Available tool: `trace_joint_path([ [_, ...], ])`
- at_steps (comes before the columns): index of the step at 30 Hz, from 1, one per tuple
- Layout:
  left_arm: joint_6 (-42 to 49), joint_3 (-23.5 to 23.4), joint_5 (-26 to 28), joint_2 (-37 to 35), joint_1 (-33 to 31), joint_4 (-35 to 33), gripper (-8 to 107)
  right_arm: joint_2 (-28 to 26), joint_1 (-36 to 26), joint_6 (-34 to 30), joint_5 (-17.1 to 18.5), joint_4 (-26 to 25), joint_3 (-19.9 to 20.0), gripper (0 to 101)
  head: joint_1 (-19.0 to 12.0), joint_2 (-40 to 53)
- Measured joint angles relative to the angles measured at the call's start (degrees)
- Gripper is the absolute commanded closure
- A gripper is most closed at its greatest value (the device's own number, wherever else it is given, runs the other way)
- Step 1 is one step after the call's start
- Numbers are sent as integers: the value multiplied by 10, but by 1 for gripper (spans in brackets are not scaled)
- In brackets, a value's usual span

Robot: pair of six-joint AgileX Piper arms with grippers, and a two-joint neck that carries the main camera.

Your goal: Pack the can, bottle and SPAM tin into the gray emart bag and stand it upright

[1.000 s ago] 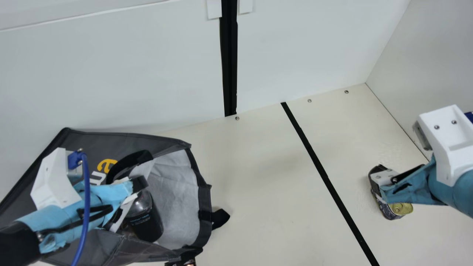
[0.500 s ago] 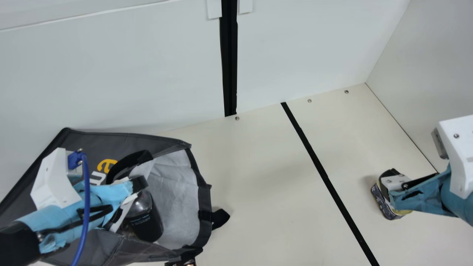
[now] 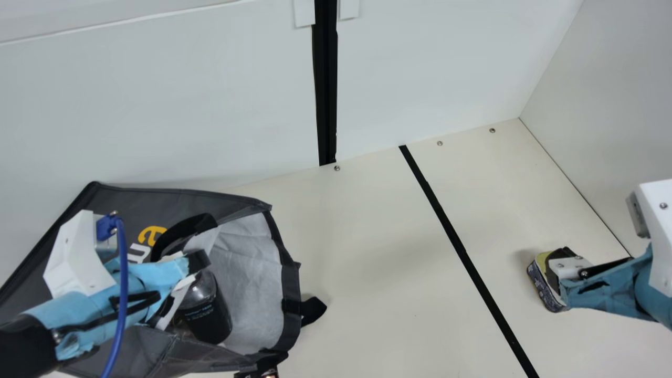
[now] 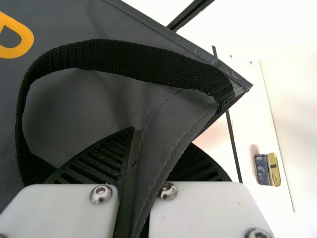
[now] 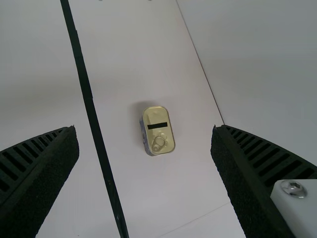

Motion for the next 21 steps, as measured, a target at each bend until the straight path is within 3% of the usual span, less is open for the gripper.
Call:
trace_joint_path([
  [12,0,0,0,0,0,0,107,5,0,-7,-1,4,1,6,0,-1],
  [21,0,0,0,0,0,0,107,14,-6,-53,-1,10,7,6,0,-1],
])
